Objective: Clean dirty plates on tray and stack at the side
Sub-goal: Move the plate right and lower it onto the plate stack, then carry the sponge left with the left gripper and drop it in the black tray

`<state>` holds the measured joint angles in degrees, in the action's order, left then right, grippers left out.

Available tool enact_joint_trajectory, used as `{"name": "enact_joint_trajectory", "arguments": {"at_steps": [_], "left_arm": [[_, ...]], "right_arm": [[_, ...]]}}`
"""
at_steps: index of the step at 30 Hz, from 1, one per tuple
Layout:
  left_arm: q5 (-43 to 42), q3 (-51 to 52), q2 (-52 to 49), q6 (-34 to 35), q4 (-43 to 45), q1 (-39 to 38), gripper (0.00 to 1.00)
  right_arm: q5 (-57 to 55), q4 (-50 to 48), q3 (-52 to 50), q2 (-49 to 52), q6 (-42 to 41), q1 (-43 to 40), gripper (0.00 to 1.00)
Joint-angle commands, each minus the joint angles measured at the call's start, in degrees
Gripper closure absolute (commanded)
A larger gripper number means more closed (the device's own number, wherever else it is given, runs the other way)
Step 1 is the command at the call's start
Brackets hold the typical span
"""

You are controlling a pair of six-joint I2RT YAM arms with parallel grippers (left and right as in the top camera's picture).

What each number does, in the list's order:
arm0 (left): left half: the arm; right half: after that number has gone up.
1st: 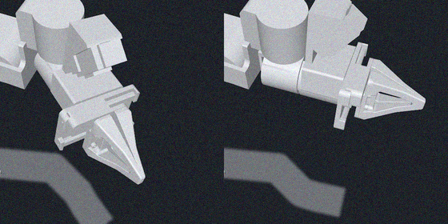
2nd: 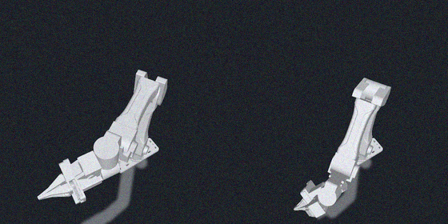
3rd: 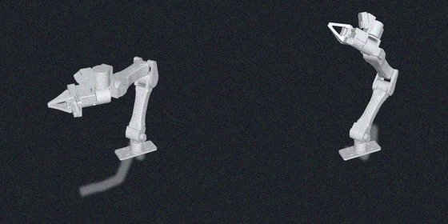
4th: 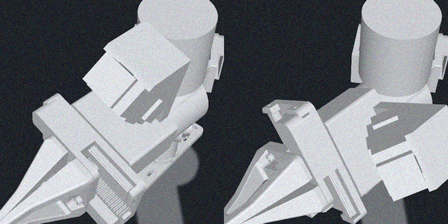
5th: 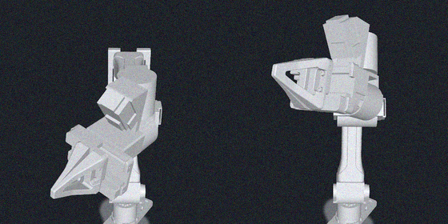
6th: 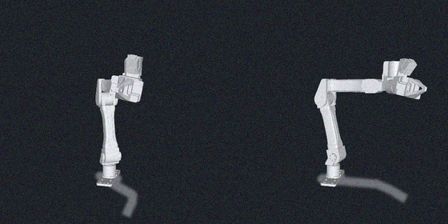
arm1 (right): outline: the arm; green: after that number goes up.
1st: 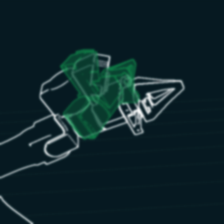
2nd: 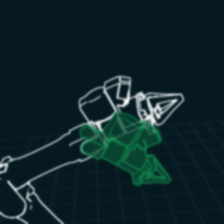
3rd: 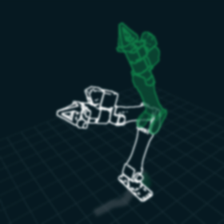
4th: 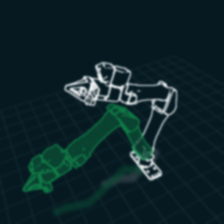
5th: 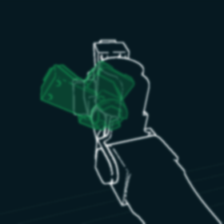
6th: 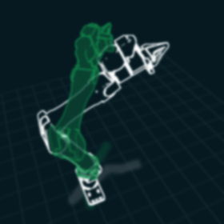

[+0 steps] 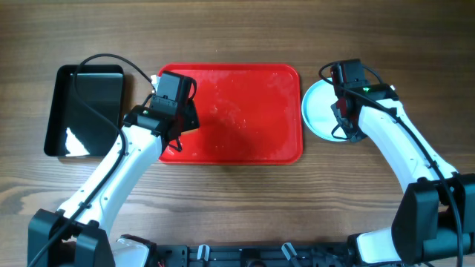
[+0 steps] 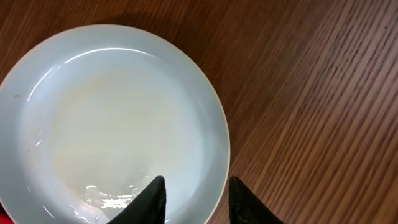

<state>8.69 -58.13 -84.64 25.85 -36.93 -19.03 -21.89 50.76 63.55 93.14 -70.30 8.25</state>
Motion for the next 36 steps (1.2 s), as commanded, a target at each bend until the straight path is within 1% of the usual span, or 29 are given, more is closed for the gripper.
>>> {"name": "enact_joint_trajectory", "arguments": {"at_steps": [1,2,3,4,5,6,7,8,9,13,16,19,21,23,26,30,31,32,34,36], "left_arm": [[-0.28,0.37,0.42,-0.07,0.37,0.17,0.96],[-0.28,0.37,0.42,-0.07,0.72,0.17,0.96],[-0.28,0.37,0.31,-0.07,1.49,0.17,0.96],[-0.26,0.37,0.31,-0.07,1.99,0.17,0.96],[-0.24,0.37,0.2,-0.09,2.62,0.17,0.96],[0.24,0.37,0.2,-0.09,3.52,0.26,0.96],[1.31,0.37,0.2,-0.11,4.02,0.48,0.96],[3.06,0.37,0.2,-0.09,4.57,0.94,0.96],[5.42,0.37,0.17,-0.09,5.09,2.03,0.96],[7.5,0.37,-0.13,-0.11,6.36,8.09,0.96],[7.48,0.37,-1.75,-0.11,8.2,16.52,0.96],[7.43,0.37,-4.5,-0.09,11.3,24.24,0.96],[7.45,0.37,-6.54,-0.35,13.27,27.93,0.96],[7.26,0.37,-9.05,-3.61,15.93,30.73,0.96],[7.26,0.37,-12.33,-6.1,19.19,33.05,0.94],[7.26,0.37,-15.61,-6.14,22.01,36.11,0.92],[7.26,0.37,-15.67,-6.14,21.99,36.5,0.88],[7.26,0.37,-15.67,-6.14,21.94,36.92,0.77],[7.26,0.37,-15.67,-6.14,21.92,37.4,0.76],[7.26,0.37,-15.67,-6.14,21.88,37.53,0.72]], "right_arm": [[5.38,-4.63,-0.24,-0.81,15.65,0.04,0.65],[8.35,-6.8,-0.24,-0.81,21.07,0.17,0.65],[17.9,-11.87,-0.24,-0.81,32.5,0.63,0.62],[25.53,-14.69,-0.24,-0.79,38.14,0.98,0.56],[32.7,-16.74,-0.24,-0.79,41.38,1.31,0.45],[42.21,-19.19,-0.24,-0.79,42.82,1.81,0.25],[47.36,-20.74,-0.24,-0.79,42.77,2.32,0.11],[49.46,-21.44,-0.24,-0.76,42.82,2.71,0.02],[50.21,-21.64,-0.24,-0.76,42.99,3.8,0.0],[45.97,-20.46,-0.26,-0.44,43.63,7.76,0.0],[42.45,-21.22,-0.26,0.35,42.36,12.24,0.01],[38.99,-22.47,-0.26,0.5,35.78,16.48,0.0],[38.18,-23.21,-0.26,0.5,32.5,18.58,0.0],[38.14,-25.05,-0.26,0.5,32.87,21.2,0.0],[37.9,-26.14,-0.26,0.5,32.89,23.91,0.0],[33.53,-25.99,-0.26,0.5,33.03,28.04,0.0],[32.72,-26.01,-0.26,0.5,33.03,28.74,0.0],[31.89,-26.03,-0.26,0.5,33.0,29.53,0.0],[31.01,-26.14,-0.26,0.5,32.76,30.58,0.0],[30.84,-26.16,-0.26,0.5,32.81,31.26,0.0]]}}
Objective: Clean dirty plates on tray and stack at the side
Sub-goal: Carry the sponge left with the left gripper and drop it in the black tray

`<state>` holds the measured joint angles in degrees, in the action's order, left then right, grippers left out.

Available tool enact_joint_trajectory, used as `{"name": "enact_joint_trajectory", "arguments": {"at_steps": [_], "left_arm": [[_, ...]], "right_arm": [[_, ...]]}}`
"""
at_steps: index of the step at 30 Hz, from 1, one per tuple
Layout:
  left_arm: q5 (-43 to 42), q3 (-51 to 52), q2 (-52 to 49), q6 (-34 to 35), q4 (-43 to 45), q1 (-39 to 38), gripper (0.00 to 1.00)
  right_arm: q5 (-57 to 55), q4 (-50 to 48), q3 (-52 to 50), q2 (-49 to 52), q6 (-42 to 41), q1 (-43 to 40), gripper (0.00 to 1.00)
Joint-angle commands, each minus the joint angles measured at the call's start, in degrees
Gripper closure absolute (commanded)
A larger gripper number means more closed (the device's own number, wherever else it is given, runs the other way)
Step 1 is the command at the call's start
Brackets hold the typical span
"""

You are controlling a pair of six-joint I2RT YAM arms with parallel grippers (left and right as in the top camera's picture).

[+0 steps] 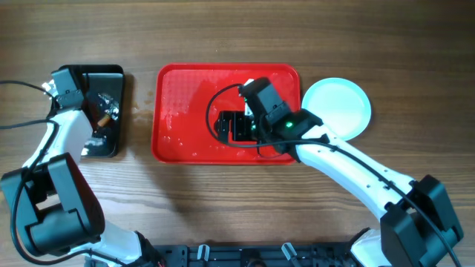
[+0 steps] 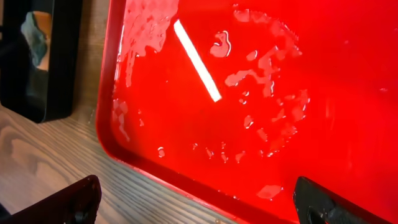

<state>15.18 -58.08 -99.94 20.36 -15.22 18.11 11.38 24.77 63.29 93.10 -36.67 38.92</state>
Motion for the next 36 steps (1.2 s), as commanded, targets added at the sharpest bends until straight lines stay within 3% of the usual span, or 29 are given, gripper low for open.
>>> {"name": "enact_joint_trajectory", "arguments": {"at_steps": [1,5,8,11,13,15,16,19,27,36], "left_arm": [[0.79,0.33,-0.33,-0.68,0.15,0.39,0.69],[0.44,0.33,2.49,-0.59,-1.81,-0.09,0.64],[-4.85,0.33,9.46,-0.59,-1.9,-1.55,0.56],[-10.99,0.33,18.58,-0.59,-2.25,-3.48,0.35],[-14.51,0.33,23.39,-0.39,-3.63,-4.63,0.28],[-19.91,0.33,27.61,-0.37,-6.03,-5.86,0.06],[-22.75,0.33,29.2,-0.37,-7.3,-6.47,0.0],[-27.28,0.33,31.12,-0.39,-10.25,-8.11,0.0],[-27.58,0.33,30.6,-0.42,-18.67,-9.27,0.0],[-27.58,0.33,30.6,-0.42,-18.95,-9.27,0.0]], "right_arm": [[-2.4,-0.17,0.02,0.55,-0.85,0.68,0.0],[-2.43,0.24,0.02,0.31,-0.7,0.68,0.0],[-2.4,0.37,0.02,-1.18,0.59,0.68,0.0],[-2.4,0.98,0.02,-4.39,0.52,0.68,0.0],[-2.4,1.88,0.02,-6.45,0.48,0.68,0.0],[-2.4,3.39,0.02,-9.03,0.46,0.68,0.0],[-2.4,4.61,0.02,-10.47,0.44,0.7,0.01],[-2.43,6.75,0.02,-12.66,0.46,1.55,0.0],[-2.43,8.04,0.02,-12.7,-1.03,3.23,0.0],[-2.84,8.44,0.02,-12.7,-0.87,3.23,0.0]]}}
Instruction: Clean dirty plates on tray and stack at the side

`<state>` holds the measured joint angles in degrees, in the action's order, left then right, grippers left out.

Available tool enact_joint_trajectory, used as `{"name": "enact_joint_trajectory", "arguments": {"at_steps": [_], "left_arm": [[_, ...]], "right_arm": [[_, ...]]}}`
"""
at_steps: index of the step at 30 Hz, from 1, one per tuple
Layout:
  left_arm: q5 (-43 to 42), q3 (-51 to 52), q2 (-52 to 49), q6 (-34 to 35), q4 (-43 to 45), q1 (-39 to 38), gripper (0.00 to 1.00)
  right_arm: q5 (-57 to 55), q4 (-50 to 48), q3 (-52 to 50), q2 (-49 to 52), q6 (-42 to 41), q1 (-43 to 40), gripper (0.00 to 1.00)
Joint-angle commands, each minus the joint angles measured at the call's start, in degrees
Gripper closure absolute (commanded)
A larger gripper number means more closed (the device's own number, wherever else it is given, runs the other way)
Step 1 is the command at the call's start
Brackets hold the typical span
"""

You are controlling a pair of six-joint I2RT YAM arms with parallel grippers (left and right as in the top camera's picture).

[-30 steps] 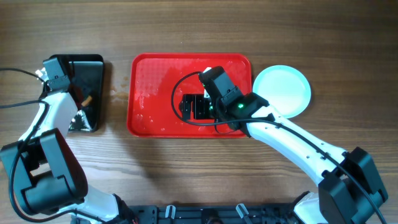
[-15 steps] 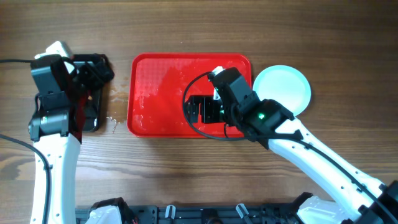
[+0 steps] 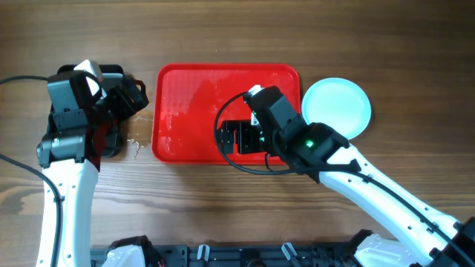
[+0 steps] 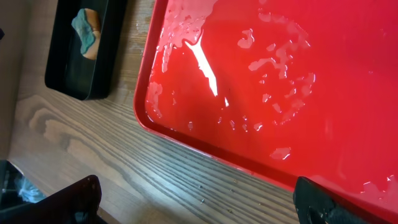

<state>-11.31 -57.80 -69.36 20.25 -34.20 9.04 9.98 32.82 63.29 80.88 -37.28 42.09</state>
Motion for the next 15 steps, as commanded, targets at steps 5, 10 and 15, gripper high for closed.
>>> {"name": "enact_joint_trajectory", "arguments": {"at_steps": [5,10,15], "left_arm": [[-1.09,0.04,0.02,-0.33,0.02,-0.2,0.0],[-1.09,0.04,0.02,-0.31,0.02,-0.2,0.0],[-1.09,0.04,0.02,-0.31,0.02,-0.2,0.0]], "right_arm": [[-2.34,1.81,0.02,-0.48,-0.04,0.07,0.0],[-4.46,8.41,0.0,-0.42,2.1,0.07,0.0],[-4.44,8.24,0.0,-0.55,11.8,0.07,0.0]]}}
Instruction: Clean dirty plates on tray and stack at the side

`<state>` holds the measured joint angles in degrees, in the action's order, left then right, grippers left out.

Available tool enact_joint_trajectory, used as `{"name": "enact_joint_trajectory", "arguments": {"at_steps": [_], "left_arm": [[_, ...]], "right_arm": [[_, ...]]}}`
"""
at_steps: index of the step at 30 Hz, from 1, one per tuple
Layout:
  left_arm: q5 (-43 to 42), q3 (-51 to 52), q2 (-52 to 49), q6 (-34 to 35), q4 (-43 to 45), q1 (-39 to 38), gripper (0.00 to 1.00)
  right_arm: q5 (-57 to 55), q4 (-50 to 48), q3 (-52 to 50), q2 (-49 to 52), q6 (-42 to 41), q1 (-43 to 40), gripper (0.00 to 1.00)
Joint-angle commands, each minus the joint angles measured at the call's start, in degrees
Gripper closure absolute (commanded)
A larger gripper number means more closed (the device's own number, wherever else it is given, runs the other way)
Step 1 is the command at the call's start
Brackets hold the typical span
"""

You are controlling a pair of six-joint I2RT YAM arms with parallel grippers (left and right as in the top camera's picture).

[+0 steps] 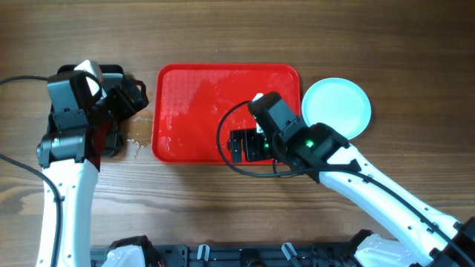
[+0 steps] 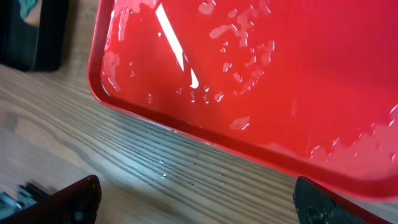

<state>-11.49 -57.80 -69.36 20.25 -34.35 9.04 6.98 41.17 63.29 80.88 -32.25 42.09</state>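
Note:
One pale blue plate (image 1: 335, 109) lies on the table just right of the red tray (image 1: 185, 81), which carries only water drops. My right gripper (image 1: 241, 145) hangs over the tray's near rim (image 2: 205, 140), open wide, with nothing between its fingers (image 2: 68, 199). At the far left, my left gripper (image 1: 132, 95) is raised over the black bin (image 1: 111, 141). Its jaws are dark against the bin, so I cannot tell how they stand.
A corner of the black bin (image 2: 31, 37) shows in the right wrist view with a bit of teal inside. Water droplets (image 1: 137, 144) dot the wood between bin and tray. Bare wooden table lies in front of the tray.
My right gripper has shifted a little toward the tray's near edge, so more bare wood shows under it. The left arm, plate and tray have not moved.
At first my right gripper's fingers stood narrowly apart astride the plate's rim right of the tray, and my left was over the tray's left end. Then the right was open over the wet tray and the left at the bin. Both have stayed near those places.

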Motion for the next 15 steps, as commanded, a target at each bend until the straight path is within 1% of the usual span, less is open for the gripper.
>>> {"name": "enact_joint_trajectory", "arguments": {"at_steps": [1,3,7,12,15], "left_arm": [[-0.92,0.04,0.02,-0.31,0.17,-0.2,0.0],[-0.92,0.04,0.02,-0.33,0.17,-0.2,0.0],[-0.92,0.04,0.02,-0.31,0.17,-0.2,0.0],[-0.92,0.04,0.02,-0.33,0.2,-0.2,0.0],[-0.92,0.04,0.02,-0.33,0.2,-0.2,0.0]], "right_arm": [[-1.49,-0.44,0.0,-0.81,6.82,0.07,0.0],[-1.49,-2.21,0.0,-1.09,7.08,0.04,0.0],[-1.16,-6.8,0.0,-1.31,11.06,-0.59,0.0],[-1.03,-5.99,0.0,-4.13,11.76,-1.68,0.0],[-1.05,-5.57,0.0,-6.86,15.39,-1.9,0.0]]}}
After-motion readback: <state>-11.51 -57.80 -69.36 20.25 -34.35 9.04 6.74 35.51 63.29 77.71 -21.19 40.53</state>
